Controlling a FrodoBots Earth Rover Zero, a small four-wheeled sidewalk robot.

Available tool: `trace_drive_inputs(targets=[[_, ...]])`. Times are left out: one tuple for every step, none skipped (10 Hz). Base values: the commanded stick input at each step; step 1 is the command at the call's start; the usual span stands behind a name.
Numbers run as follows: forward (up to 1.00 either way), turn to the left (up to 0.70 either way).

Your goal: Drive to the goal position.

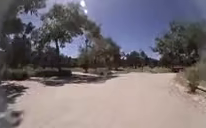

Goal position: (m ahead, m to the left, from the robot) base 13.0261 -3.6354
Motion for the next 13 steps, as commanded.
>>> trace_drive_inputs(targets=[[1.00, -0.40], [1.00, -0.40], [1.00, -0.40], [1.00, -0.40], [1.00, -0.40], [1.00, -0.40], [1.00, -0.38], [1.00, -0.16], [1.00, 0.00], [1.00, 0.00], [1.00, 0.00], [1.00, 0.00], [1.00, 0.00]])
